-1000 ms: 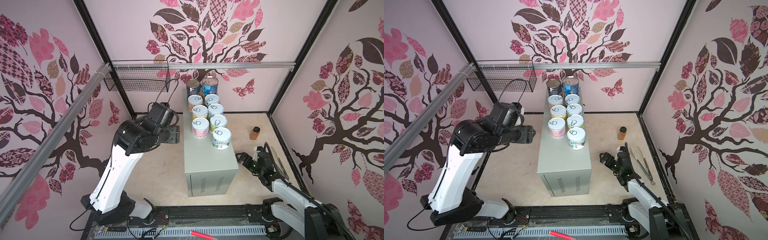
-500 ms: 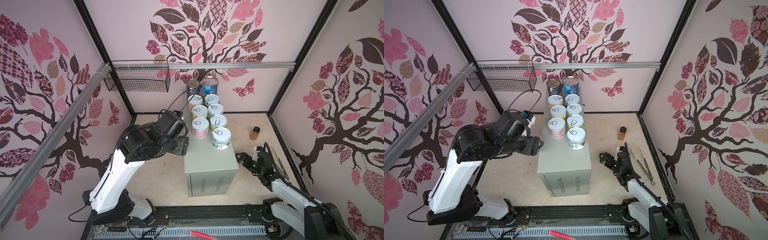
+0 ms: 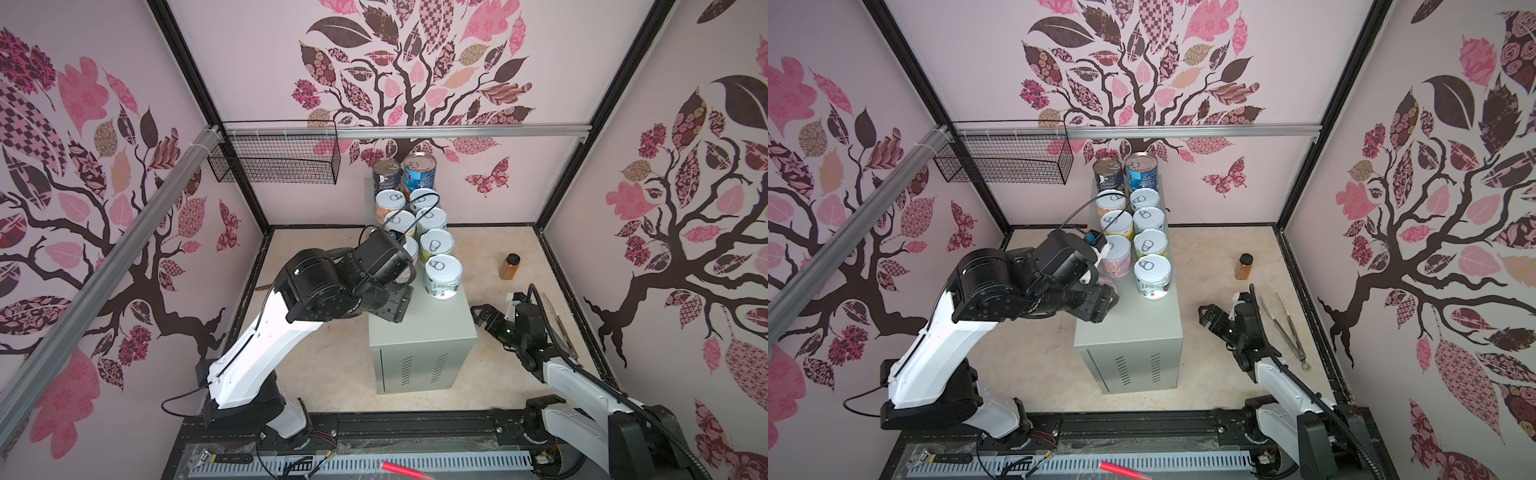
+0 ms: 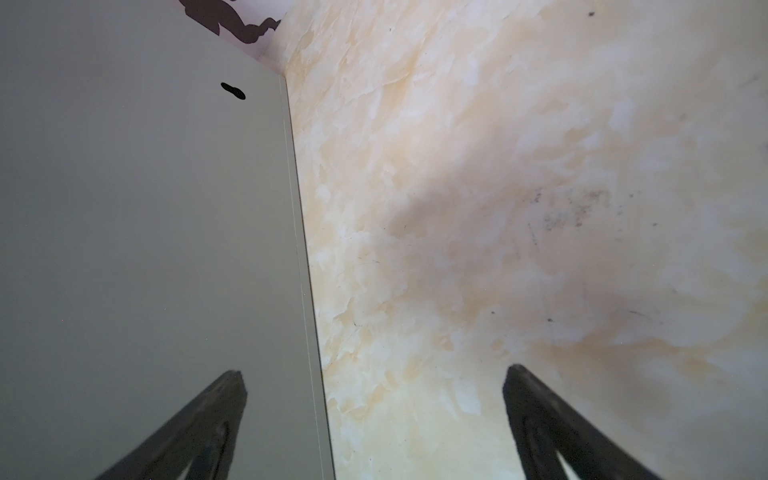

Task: Place and organize the canned foods onto the counter
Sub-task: 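Carry the pink-labelled can with the left gripper over the cabinet top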

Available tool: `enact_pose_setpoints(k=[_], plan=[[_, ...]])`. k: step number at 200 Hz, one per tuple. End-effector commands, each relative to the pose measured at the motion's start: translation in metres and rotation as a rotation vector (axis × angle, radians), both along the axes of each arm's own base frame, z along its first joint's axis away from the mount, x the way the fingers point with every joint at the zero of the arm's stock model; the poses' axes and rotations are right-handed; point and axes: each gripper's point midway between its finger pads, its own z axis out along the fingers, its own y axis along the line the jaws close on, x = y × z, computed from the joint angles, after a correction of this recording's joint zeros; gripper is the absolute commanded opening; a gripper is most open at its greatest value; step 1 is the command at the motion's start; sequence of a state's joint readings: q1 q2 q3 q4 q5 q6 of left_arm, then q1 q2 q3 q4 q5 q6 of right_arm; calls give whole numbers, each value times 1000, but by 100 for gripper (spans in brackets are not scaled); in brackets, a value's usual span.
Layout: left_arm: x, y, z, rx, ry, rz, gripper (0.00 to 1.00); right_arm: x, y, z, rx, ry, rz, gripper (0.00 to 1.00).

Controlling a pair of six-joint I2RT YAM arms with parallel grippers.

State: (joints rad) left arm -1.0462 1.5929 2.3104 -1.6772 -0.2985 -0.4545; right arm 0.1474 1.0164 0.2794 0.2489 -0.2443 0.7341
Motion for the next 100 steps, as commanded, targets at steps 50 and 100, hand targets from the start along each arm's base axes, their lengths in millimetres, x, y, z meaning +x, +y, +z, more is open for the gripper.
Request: enact_pose_setpoints(k=[50, 100], plan=[[-1, -8, -9, 64, 27, -14, 57, 0, 5, 12, 30, -44, 19, 100], [7, -9, -10, 91, 2, 11, 64, -1, 7, 14, 46, -46, 26, 100]])
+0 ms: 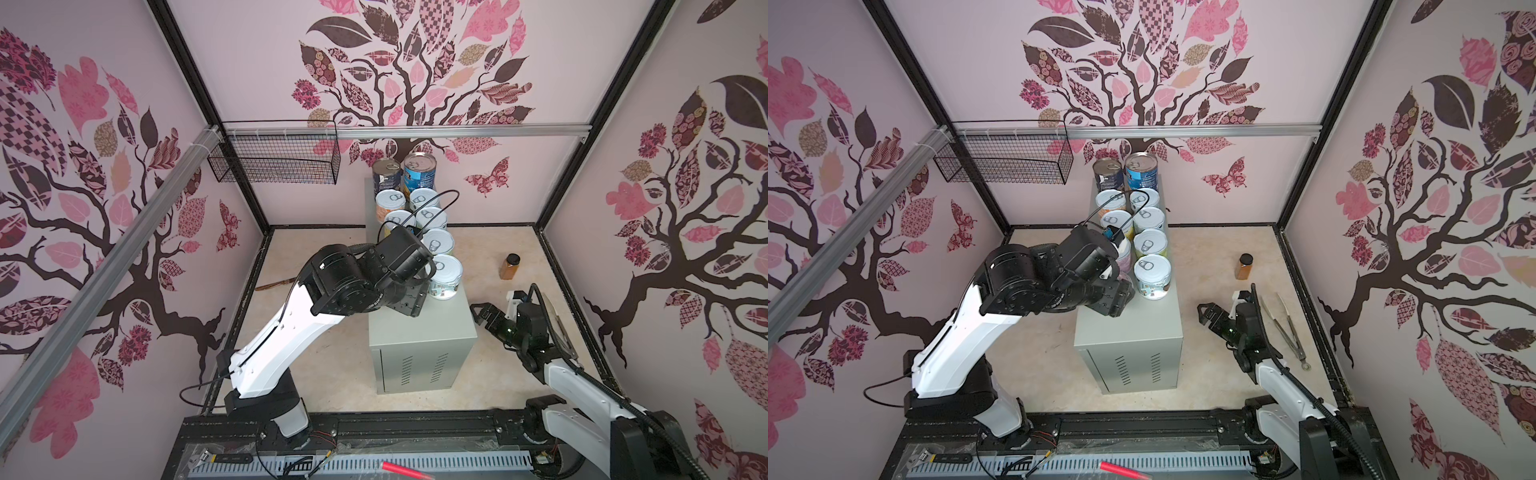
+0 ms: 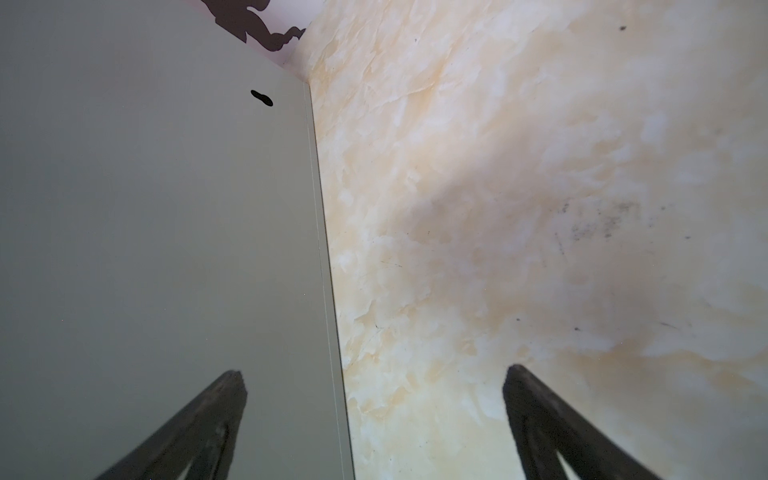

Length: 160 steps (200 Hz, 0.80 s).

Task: Place and organize the canned foods onto the counter
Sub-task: 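Carry the pink-labelled can with the left gripper over the cabinet top, then lower the pink-labelled can beside the front cans and open the left gripper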

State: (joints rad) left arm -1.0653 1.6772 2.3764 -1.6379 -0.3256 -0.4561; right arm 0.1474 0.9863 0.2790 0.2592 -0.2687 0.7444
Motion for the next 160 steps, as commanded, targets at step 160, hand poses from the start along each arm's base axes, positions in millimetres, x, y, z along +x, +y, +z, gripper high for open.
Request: enact_pose_setpoints(k=[160], plan=[[-18, 45, 46, -93, -100, 15, 92, -1, -3, 21, -43, -47, 12, 100]])
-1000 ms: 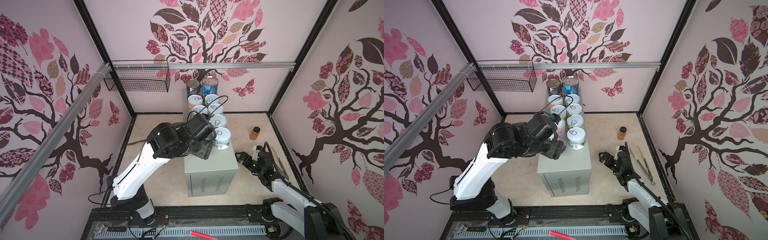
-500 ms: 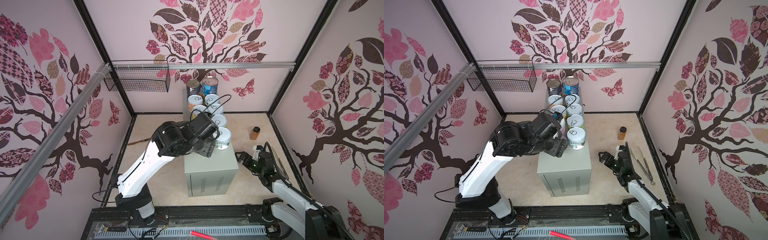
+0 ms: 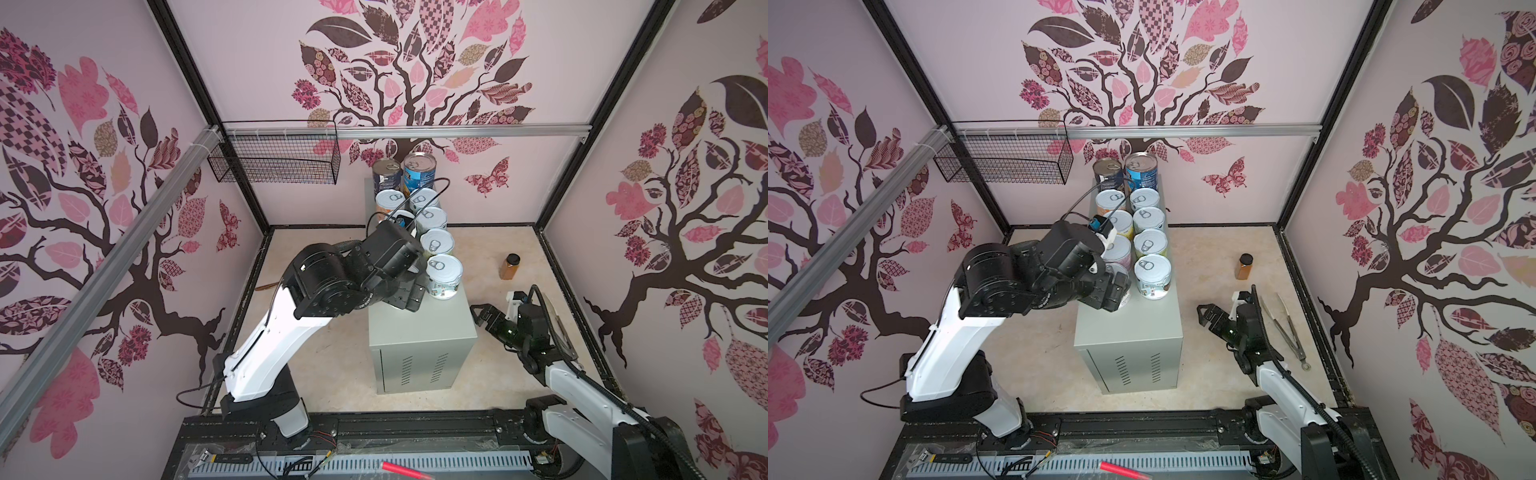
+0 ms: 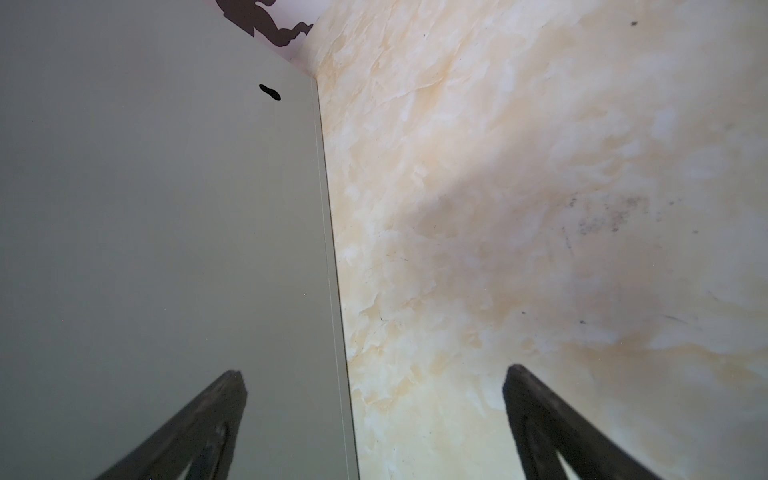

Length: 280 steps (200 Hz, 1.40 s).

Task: Place and organize the canned foods onto the counter

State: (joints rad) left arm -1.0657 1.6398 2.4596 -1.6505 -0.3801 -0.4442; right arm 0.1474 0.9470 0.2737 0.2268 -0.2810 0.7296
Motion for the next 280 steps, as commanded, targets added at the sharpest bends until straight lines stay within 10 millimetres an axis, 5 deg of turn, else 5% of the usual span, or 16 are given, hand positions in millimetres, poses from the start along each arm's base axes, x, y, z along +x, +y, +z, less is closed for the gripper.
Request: enact_pose_setpoints(k=[1, 50, 119, 175, 280], plan=[[-17, 26, 11, -27, -7, -12, 92, 4, -4, 19, -39, -40, -7, 100], [-19, 68, 14, -96, -99, 109, 86, 4, -17, 54, -126, -101, -44, 100], [-14, 66, -12, -151, -127, 138, 61, -13, -12, 153, -176, -249, -7, 100], [-3, 59, -20, -139, -173, 157, 54, -24, -7, 215, -286, -336, 40, 100], [8, 24, -35, -135, -147, 105, 53, -2, 32, 239, -277, -328, 191, 100]])
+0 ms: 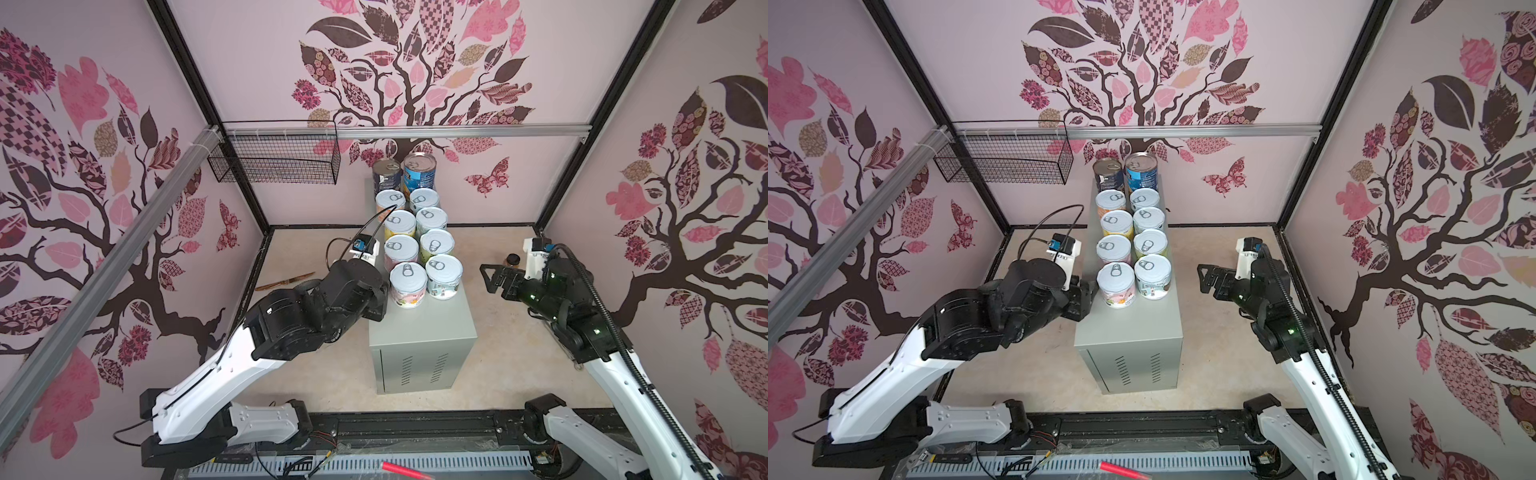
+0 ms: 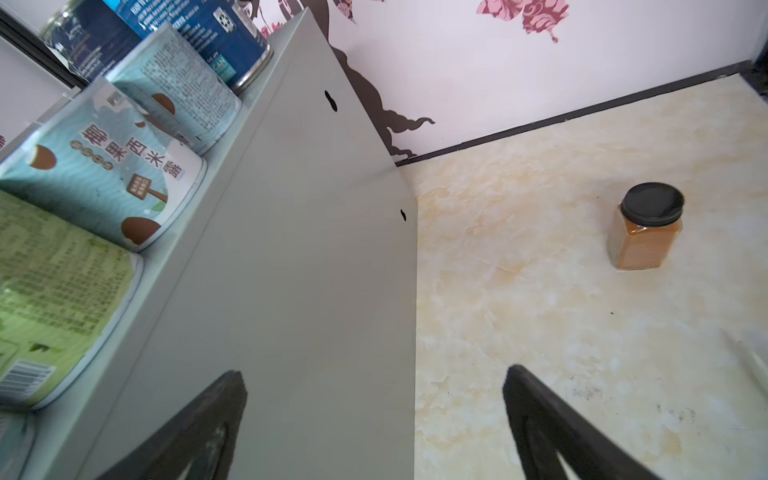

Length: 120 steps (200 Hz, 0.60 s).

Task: Place and organize the canned foods onto the counter

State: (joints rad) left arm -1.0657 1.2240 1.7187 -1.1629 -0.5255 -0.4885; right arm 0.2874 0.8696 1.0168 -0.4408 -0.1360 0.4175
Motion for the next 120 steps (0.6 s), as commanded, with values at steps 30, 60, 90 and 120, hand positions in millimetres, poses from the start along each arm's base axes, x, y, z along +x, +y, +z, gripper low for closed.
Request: enact_pose_setpoints(k=[30, 60, 90, 120], plan=[[4, -12, -5, -3, -3, -29, 53, 0, 26, 27, -17, -47, 84, 100], [5, -12, -2, -11, -3, -31, 53, -1, 36, 35, -20, -62, 113, 100], [4, -8, 0, -12, -8, -24, 54, 0, 44, 43, -49, -77, 121, 100], [2, 4, 2, -25, -22, -3, 55, -1, 51, 48, -55, -84, 137, 100]])
